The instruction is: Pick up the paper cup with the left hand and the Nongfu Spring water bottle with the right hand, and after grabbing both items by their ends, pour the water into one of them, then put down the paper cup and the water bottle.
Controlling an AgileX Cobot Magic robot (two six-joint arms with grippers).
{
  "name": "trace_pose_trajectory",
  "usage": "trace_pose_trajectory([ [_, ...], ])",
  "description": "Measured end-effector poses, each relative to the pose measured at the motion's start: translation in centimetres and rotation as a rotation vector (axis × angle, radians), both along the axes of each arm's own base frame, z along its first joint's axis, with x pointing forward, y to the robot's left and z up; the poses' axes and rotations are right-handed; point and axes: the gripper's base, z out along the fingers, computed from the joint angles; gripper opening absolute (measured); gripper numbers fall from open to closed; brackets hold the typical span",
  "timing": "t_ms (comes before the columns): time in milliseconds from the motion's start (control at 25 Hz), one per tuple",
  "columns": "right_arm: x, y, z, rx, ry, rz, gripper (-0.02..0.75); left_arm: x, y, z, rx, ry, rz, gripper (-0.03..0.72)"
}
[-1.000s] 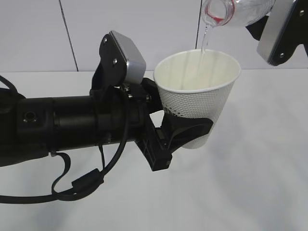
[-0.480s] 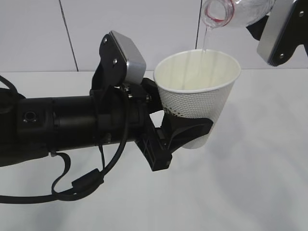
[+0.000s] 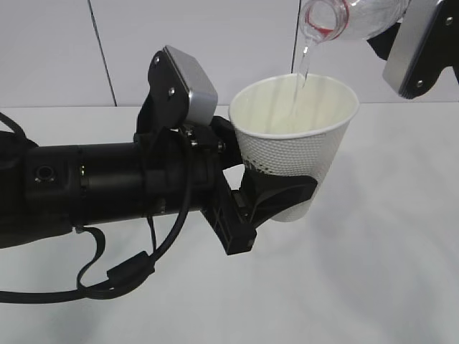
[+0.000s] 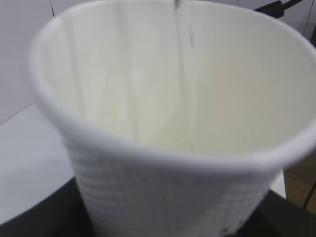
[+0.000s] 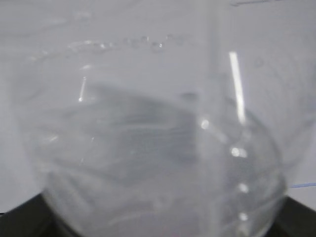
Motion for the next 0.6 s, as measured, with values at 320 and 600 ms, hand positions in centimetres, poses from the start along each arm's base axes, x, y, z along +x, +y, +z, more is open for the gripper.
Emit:
trace_pose_trajectory([
  [320, 0.00, 0.00, 0.00, 0.000, 0.000, 0.000, 0.519, 0.00, 0.00, 0.00, 0.000, 0.000, 0.000, 0.490],
  [600, 0.00, 0.00, 0.00, 0.000, 0.000, 0.000, 0.519, 0.01, 0.00, -0.01, 0.001, 0.000, 0.001, 0.490],
])
